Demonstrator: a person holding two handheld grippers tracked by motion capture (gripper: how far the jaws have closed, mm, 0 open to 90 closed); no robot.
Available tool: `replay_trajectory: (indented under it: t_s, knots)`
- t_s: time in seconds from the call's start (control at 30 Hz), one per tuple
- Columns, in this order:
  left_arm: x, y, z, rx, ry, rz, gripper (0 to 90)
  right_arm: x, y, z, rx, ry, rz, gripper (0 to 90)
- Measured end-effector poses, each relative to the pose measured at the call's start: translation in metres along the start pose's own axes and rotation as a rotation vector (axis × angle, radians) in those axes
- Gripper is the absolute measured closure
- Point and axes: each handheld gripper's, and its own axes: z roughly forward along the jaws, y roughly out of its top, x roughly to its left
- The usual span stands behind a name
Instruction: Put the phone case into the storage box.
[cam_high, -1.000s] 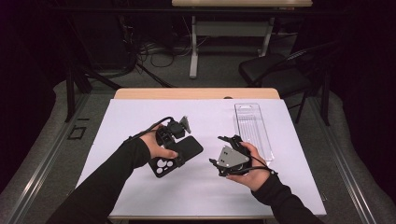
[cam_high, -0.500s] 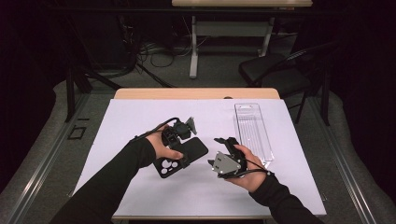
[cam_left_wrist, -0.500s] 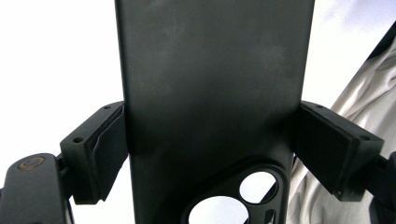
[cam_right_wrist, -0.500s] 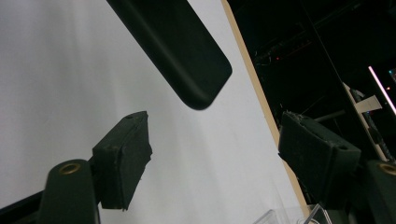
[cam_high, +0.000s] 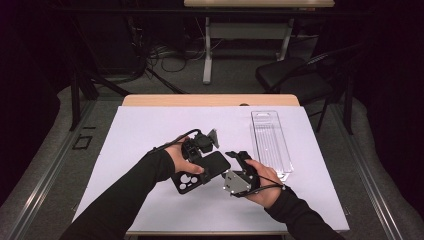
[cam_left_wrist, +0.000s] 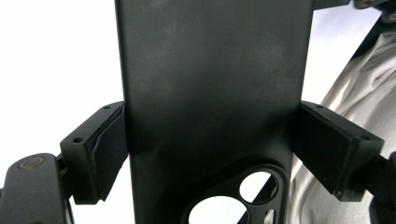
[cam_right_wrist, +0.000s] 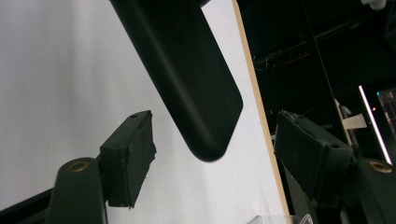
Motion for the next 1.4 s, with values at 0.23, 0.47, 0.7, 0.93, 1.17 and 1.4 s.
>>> replay_trajectory:
  t_s: [0.23, 0.47, 0.7, 0.93, 1.17, 1.4]
  knots:
    - [-0.003, 0.003, 0.001, 0.012, -0.006, 0.010, 14.6, 0.004, 0.001, 0.001, -0.009, -0.004, -0.070, 29.5]
    - [-0.006, 0.007, 0.004, 0.017, -0.010, 0.021, 14.6, 0.007, 0.002, 0.000, -0.014, -0.003, -0.104, 36.2]
    - [-0.010, 0.010, 0.006, 0.021, -0.019, 0.031, 14.6, 0.009, 0.003, 0.002, -0.015, -0.025, -0.144, 41.5]
    - [-0.012, 0.011, 0.006, 0.022, -0.020, 0.037, 14.6, 0.010, 0.003, 0.003, -0.001, -0.029, -0.165, 45.3]
    - [-0.013, 0.012, 0.006, 0.025, -0.024, 0.039, 14.6, 0.012, 0.003, 0.005, -0.016, -0.028, -0.205, 46.6]
    - [-0.014, 0.013, 0.007, 0.021, -0.026, 0.037, 14.6, 0.014, 0.004, 0.004, -0.020, -0.058, -0.250, 48.1]
